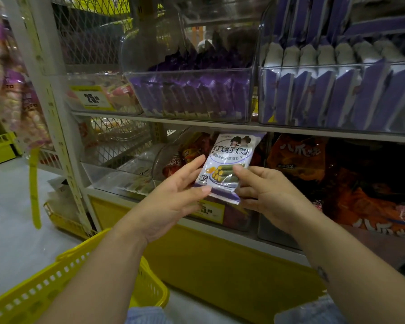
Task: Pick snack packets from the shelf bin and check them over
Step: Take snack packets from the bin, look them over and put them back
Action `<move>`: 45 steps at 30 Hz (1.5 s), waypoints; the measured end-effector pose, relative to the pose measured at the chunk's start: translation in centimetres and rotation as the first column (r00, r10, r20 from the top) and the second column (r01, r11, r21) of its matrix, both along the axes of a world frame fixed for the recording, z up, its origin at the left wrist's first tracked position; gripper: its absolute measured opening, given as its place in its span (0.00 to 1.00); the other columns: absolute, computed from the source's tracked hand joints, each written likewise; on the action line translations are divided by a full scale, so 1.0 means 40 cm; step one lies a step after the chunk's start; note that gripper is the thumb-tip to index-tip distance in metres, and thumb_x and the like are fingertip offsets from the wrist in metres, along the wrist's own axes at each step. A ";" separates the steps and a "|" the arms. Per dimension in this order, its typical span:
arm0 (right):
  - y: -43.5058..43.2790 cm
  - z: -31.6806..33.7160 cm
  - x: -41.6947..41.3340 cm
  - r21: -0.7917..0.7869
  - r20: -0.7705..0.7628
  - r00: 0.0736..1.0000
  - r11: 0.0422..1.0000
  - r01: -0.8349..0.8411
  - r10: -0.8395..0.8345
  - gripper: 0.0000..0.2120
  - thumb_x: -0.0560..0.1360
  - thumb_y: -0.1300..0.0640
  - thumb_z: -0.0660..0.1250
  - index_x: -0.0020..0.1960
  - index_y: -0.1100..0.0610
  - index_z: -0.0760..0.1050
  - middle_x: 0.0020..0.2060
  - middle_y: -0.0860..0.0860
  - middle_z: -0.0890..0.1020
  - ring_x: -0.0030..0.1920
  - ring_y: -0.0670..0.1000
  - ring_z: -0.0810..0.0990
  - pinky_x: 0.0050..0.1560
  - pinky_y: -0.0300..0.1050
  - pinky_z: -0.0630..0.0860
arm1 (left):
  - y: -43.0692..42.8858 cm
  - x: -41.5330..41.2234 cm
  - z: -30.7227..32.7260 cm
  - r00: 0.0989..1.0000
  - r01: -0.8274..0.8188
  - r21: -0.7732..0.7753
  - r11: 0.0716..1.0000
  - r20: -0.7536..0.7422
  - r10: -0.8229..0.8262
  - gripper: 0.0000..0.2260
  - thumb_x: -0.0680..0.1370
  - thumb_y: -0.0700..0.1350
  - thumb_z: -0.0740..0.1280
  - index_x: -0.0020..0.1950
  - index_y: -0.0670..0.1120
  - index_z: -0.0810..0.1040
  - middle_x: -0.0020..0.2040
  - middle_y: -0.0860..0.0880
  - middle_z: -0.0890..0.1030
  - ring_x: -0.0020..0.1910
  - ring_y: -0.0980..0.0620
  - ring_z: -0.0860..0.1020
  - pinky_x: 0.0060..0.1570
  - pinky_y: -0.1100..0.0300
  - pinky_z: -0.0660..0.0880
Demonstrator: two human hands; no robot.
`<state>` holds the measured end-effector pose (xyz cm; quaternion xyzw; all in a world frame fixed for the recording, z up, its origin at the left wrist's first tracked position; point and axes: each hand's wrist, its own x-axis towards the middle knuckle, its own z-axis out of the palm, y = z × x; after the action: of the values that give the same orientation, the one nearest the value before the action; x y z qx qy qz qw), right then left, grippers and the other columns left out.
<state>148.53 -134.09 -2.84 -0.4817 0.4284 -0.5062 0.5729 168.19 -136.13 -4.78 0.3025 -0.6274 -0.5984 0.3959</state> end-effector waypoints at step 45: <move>0.017 -0.011 0.046 -0.550 -0.382 0.887 0.835 0.008 -0.260 0.20 0.73 0.58 0.72 0.52 0.33 0.73 0.45 0.40 0.81 0.47 0.39 0.81 0.41 0.38 0.81 | -0.014 -0.040 -0.021 0.910 -0.415 -0.237 0.879 -0.128 0.395 0.25 0.79 0.43 0.66 0.73 0.61 0.64 0.59 0.59 0.81 0.56 0.57 0.81 0.49 0.59 0.81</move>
<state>150.36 -133.42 -3.29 -0.6916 0.4225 -0.5221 0.2655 166.57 -136.70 -5.61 0.3497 -0.6074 -0.4265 0.5717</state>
